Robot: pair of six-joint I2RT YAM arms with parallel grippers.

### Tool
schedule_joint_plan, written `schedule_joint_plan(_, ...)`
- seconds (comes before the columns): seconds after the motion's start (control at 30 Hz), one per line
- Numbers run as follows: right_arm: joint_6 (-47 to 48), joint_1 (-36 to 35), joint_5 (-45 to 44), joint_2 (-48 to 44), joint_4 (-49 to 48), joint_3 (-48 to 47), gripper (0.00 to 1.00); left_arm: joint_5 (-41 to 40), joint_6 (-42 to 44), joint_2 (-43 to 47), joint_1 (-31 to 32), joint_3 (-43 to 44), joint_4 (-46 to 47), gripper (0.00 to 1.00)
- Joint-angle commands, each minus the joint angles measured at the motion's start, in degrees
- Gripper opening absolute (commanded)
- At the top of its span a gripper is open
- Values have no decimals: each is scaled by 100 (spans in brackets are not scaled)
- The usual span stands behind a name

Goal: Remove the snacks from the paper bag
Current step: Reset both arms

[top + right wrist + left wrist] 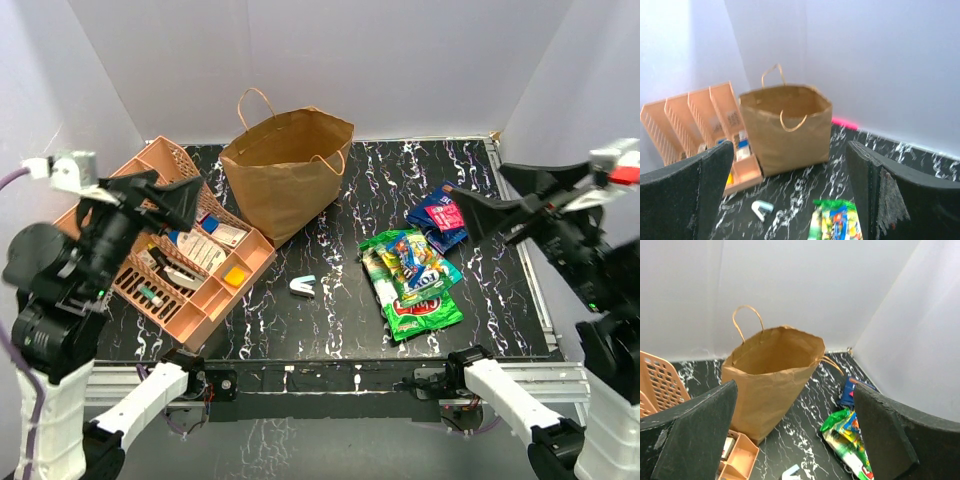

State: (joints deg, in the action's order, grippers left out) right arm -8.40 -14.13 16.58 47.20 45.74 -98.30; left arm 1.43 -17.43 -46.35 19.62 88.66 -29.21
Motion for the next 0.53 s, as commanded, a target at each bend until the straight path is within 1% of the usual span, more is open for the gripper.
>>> schedule_joint_plan(0.0,26,-3,-820,-78,-492,-286,98,-307,364,389,7,55,194,98)
schedule_joint_plan(0.2,-264,-8,-1420,-64,-599,-280,98,-276,555,551,7,-129,516,98)
schedule_joint_plan(0.33,-417,-11,-1592,144,-389,-379,98,-129,509,564,9,-283,640,98)
schedule_joint_plan(0.43,-443,-5,-1515,96,-375,-241,98,-66,462,549,19,-321,634,99)
schedule_joint_plan(0.5,-528,-8,-1631,272,-107,-455,98,-110,429,554,19,-327,619,99)
